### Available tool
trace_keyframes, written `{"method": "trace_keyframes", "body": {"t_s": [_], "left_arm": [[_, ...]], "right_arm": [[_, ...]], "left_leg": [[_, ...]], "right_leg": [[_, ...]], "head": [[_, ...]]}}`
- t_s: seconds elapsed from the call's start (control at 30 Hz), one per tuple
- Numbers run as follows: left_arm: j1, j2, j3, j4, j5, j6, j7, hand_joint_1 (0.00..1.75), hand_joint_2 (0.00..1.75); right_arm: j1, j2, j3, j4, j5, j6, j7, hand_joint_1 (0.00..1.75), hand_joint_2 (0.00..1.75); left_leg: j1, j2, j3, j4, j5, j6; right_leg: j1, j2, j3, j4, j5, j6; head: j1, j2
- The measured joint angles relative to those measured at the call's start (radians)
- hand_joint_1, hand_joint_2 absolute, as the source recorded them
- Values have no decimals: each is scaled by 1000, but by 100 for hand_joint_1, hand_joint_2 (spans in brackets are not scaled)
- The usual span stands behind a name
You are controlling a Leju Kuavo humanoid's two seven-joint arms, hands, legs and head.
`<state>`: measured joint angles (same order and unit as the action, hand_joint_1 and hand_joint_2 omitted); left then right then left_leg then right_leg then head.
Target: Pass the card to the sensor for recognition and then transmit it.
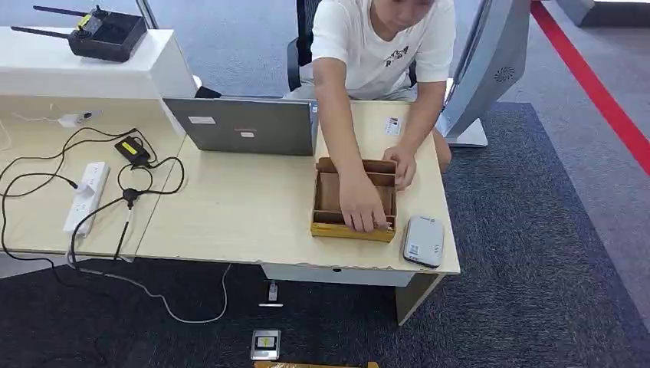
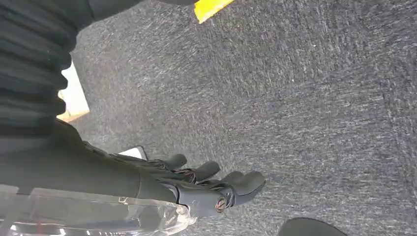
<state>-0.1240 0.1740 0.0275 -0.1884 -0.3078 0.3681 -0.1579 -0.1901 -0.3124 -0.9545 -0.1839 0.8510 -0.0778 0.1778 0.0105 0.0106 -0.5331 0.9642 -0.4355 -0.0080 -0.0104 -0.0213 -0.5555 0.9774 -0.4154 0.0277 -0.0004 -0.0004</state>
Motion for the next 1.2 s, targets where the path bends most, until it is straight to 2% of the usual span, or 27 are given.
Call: {"method": "trace_keyframes", "body": {"t_s": [0.23,0.57,0.9,1.2], "left_arm": [[0,-10,0,0,28,3,0,0,0],[0,-34,14,0,101,10,40,0,0],[0,-68,33,0,106,17,59,0,0],[1,-68,38,0,102,15,42,0,0]], "right_arm": [[5,3,8,0,10,0,5,0,175],[2,3,24,0,19,-1,11,0,175],[4,8,25,0,26,-6,20,0,175],[6,11,25,0,18,-17,12,0,175]], "left_leg": [[0,0,0,0,0,0],[0,0,0,0,0,0],[0,0,0,0,0,0],[0,0,0,0,0,0]], "right_leg": [[0,0,0,0,0,0],[0,0,0,0,0,0],[0,0,0,0,0,0],[0,0,0,0,0,0]], "head": [[0,0],[0,0],[0,0],[0,0]]}}
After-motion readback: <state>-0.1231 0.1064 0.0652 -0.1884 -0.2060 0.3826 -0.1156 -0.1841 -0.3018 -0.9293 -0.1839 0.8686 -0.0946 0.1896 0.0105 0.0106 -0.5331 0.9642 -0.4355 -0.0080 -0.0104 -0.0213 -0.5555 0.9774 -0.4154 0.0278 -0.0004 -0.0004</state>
